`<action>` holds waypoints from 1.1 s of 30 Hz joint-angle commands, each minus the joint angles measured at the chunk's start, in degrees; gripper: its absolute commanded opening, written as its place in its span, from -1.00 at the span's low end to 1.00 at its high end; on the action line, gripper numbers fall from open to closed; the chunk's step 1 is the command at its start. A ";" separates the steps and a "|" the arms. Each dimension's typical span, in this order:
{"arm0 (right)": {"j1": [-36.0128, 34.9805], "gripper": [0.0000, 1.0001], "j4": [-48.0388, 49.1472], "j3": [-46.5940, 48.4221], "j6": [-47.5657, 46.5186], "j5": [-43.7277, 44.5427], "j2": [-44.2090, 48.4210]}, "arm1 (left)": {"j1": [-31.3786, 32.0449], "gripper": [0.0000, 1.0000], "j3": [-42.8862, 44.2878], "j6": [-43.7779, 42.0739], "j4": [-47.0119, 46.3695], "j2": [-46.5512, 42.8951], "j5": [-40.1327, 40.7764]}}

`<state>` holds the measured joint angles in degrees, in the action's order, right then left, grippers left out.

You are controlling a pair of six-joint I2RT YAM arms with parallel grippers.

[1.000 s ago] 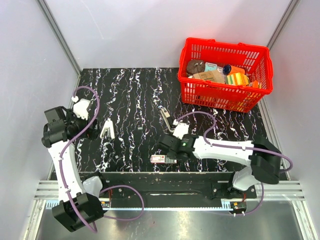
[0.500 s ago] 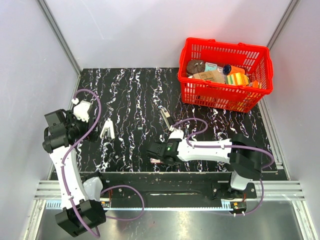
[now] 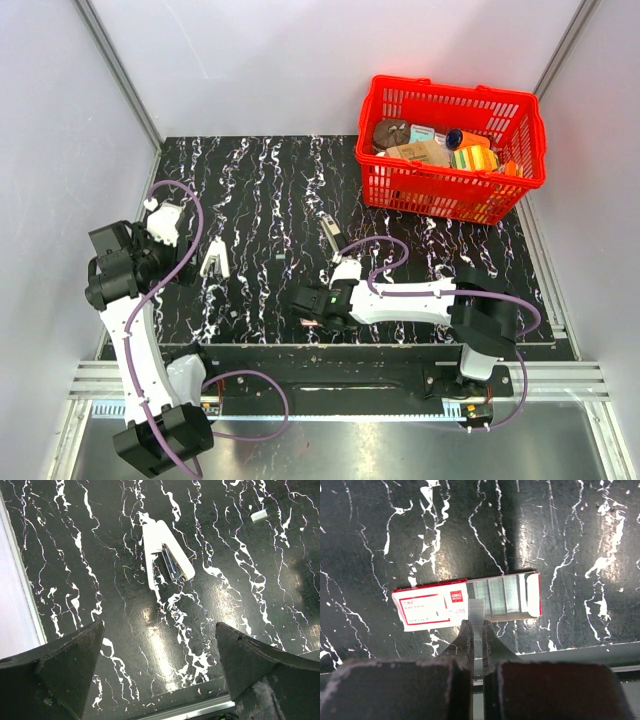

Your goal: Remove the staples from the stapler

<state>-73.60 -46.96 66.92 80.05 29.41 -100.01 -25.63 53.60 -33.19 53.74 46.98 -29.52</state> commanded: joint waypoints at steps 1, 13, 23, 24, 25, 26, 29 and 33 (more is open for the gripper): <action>-0.49 -1.00 2.93 0.06 -2.35 1.80 0.08 | -0.30 0.98 1.68 -0.74 -0.65 0.04 0.07; -0.49 -1.00 -0.24 -0.21 -1.12 2.41 -0.45 | -0.30 0.97 2.47 -0.91 0.05 0.13 0.25; -0.58 -1.00 -1.03 1.20 -2.71 2.76 -2.65 | -0.30 0.98 2.21 -0.91 0.14 0.66 0.43; -0.49 -1.00 -1.03 1.29 -2.97 2.76 -2.82 | -0.30 0.97 2.21 -0.91 0.14 0.66 0.43; -0.49 -1.00 -1.12 1.38 -3.14 2.67 -3.00 | -0.30 0.97 2.12 -1.00 0.14 0.66 0.34; -0.49 -1.00 -1.03 1.46 -3.41 2.85 -3.26 | -0.39 0.97 2.21 -1.00 0.05 0.66 0.25; -0.49 -1.00 -1.03 1.55 -3.85 3.02 -3.53 | -0.30 0.98 1.94 -1.09 0.05 0.74 0.16; -0.49 -1.00 -1.12 1.55 -4.55 3.90 -3.35 | -0.30 0.98 1.59 -1.00 0.14 0.48 -0.01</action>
<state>-73.60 -46.46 66.67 76.25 29.54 -103.39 -25.63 53.65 -33.21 54.43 47.97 -29.30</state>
